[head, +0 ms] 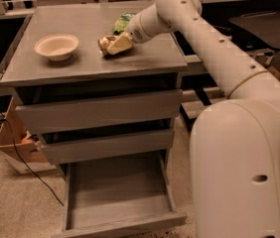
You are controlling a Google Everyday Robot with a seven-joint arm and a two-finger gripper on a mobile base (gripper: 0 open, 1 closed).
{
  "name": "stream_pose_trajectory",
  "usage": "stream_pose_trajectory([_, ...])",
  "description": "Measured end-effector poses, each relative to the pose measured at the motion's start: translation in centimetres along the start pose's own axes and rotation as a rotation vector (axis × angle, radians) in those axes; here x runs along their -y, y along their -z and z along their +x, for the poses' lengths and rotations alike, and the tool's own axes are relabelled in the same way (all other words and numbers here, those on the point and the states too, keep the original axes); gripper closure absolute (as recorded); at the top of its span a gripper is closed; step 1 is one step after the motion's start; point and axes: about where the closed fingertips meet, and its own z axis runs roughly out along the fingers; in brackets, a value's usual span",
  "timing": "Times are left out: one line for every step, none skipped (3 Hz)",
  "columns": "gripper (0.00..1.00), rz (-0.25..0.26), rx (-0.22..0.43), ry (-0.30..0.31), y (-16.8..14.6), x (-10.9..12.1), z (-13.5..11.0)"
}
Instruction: Place orange can into bottom drawer
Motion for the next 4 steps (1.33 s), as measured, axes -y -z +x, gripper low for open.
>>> stream_pose_trajectory([1.00,-0.011,-0.004,0.051,3.3,-1.2,-0.1])
stream_pose_trajectory([1.00,-0.013,-0.005,0.082,5.1,-2.0,-0.3])
stream_pose_trajectory([1.00,-0.038,0.001,0.111,8.0,-3.1,-0.7])
stream_pose_trajectory([1.00,-0.097,0.007,0.119,12.0,-5.4,-0.6])
